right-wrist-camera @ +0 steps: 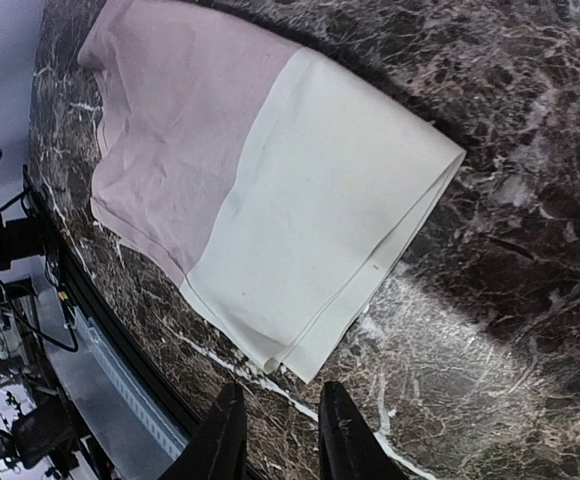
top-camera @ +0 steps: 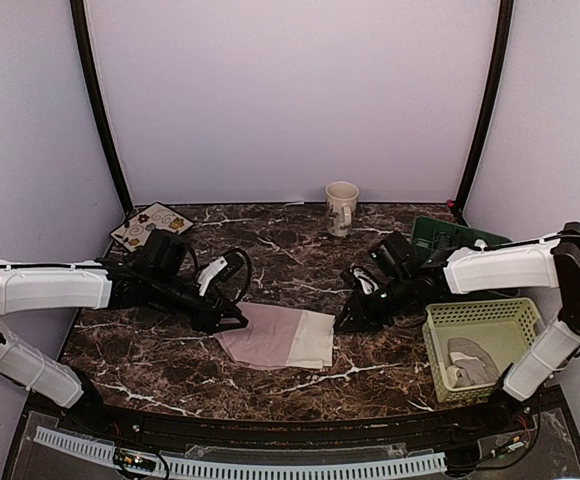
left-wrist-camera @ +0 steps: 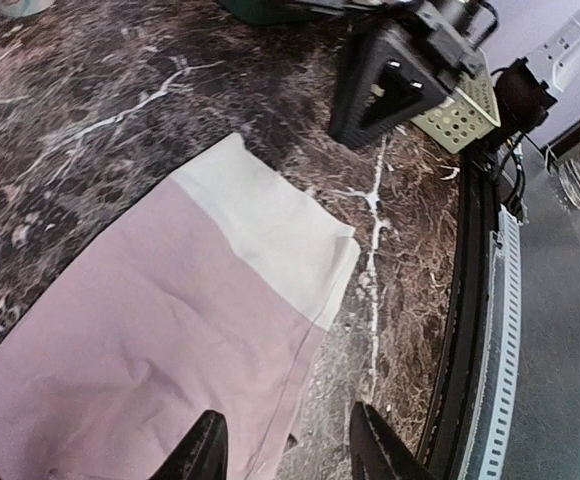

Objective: Roll the underwear
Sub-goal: Smooth out the underwear at the center of the board.

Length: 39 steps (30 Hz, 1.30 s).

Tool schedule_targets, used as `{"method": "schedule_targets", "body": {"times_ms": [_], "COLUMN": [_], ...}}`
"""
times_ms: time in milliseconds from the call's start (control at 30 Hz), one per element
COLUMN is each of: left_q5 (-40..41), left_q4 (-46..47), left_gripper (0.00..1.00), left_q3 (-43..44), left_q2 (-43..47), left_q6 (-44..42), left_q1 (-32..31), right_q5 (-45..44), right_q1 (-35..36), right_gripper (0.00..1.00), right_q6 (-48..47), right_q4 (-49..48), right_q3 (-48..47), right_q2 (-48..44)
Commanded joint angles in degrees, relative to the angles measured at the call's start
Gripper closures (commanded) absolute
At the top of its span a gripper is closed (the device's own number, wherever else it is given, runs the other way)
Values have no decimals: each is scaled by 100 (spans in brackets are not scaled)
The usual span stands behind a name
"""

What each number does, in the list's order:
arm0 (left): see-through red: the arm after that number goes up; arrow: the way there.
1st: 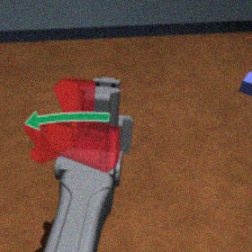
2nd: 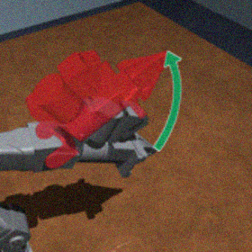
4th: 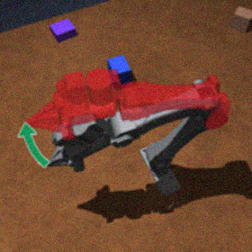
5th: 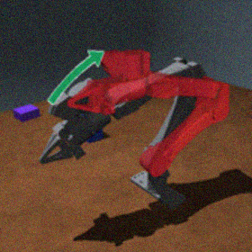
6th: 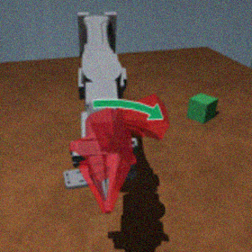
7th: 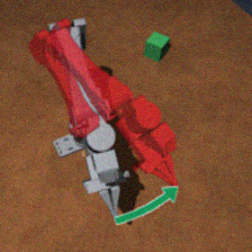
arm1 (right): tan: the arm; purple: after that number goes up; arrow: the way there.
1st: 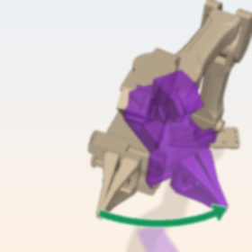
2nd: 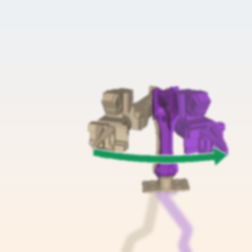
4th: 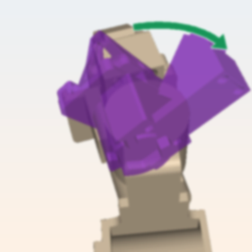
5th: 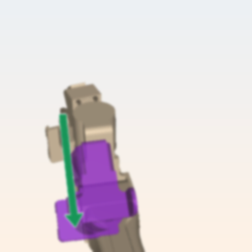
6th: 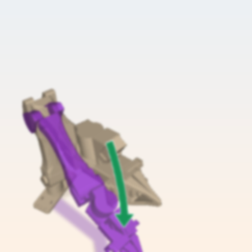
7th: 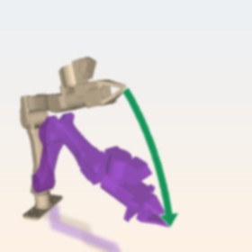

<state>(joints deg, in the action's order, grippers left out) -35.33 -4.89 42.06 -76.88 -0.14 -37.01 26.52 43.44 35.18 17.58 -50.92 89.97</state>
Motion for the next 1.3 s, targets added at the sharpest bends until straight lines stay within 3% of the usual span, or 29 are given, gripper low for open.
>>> {"method": "schedule_targets", "body": {"times_ms": [0, 367, 767, 1100, 1267], "left_q5": [184, 886, 717, 945, 1331], "left_q4": [489, 713, 594, 605, 581], "left_gripper": [56, 56, 56, 57, 64], "left_q3": [91, 1072, 2036, 2095, 2137], "left_q2": [63, -1557, -2912, -3326, -3485], "left_q6": [-719, -1984, -2863, -3048, -3141], "left_q1": [-537, -1825, -2196, -2338, -2413], "right_q5": [9, 401, 695, 690, 624], "right_q1": [-190, -204, -1, 164, 190], "right_gripper": [78, 89, 100, 100, 100], "right_q6": [783, 1364, 1774, 1964, 1879], "right_q4": [-614, -1544, -2139, -2415, -2230], "right_q3": [412, 850, 842, 884, 888], "right_q2": [-123, 87, 634, 1145, 1235]}}
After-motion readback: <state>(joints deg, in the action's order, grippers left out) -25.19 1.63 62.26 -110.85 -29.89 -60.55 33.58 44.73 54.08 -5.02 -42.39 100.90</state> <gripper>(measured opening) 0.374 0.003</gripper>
